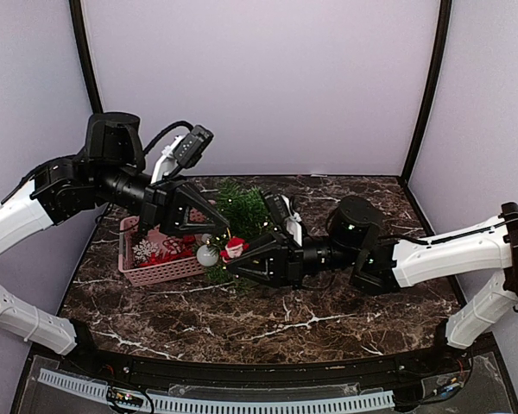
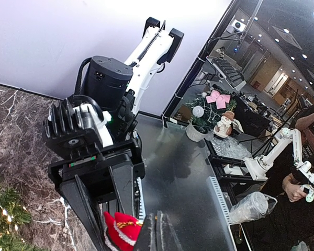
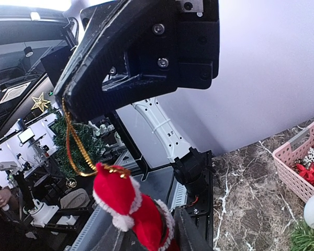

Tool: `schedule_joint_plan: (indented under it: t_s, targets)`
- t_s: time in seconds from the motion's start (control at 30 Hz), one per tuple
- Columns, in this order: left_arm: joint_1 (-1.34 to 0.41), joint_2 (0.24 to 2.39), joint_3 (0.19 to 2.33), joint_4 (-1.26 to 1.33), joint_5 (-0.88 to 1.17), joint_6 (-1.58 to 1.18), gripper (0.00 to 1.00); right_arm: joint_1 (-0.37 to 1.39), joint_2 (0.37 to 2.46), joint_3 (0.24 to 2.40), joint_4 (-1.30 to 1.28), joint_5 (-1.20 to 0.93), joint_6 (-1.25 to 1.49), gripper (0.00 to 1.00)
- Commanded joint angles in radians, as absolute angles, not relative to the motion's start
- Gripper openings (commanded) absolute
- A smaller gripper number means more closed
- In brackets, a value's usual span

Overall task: Decorate the small christmas tree
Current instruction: Pass from the left arm to the right

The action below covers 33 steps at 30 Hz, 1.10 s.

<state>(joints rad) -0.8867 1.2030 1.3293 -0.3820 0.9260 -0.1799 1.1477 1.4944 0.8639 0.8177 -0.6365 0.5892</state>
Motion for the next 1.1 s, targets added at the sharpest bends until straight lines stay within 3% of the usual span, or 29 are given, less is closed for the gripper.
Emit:
schedule_joint_plan:
  t_s: [0.0, 0.3, 0.5, 0.63, 0.73, 0.83, 1.07]
  targets:
    - [-0.892, 1.167, 1.328, -0.371, 0.923, -0.164, 0.00, 1.156, 1.482, 0.880, 0.868, -0.642, 0.595, 0.25]
    - [-0.892, 1.155, 1.301, -0.395, 0.864, -0.140, 0.00, 1.156, 1.424, 0.834, 0.826, -0.609, 0.597, 0.11]
    - [-0.890, 1.135, 1.290, -0.410, 0.784, -0.121, 0.00, 1.156, 1.378, 0.798, 0.780, -0.558, 0.599, 0.09]
    - [-0.891, 1.121, 1.277, -0.419, 0.695, -0.117, 0.27, 1.156, 1.346, 0.775, 0.713, -0.495, 0.590, 0.08]
    - [-0.890, 1.106, 1.257, -0.408, 0.657, -0.125, 0.59, 1.157, 1.324, 0.756, 0.665, -0.445, 0.587, 0.08]
    - [-0.890, 1.078, 1.230, -0.375, 0.618, -0.141, 0.76, 1.156, 1.303, 0.740, 0.620, -0.392, 0.594, 0.08]
    - [-0.889, 1.020, 1.087, -0.219, 0.528, -0.239, 0.83, 1.157, 1.242, 0.697, 0.499, -0.230, 0.632, 0.09]
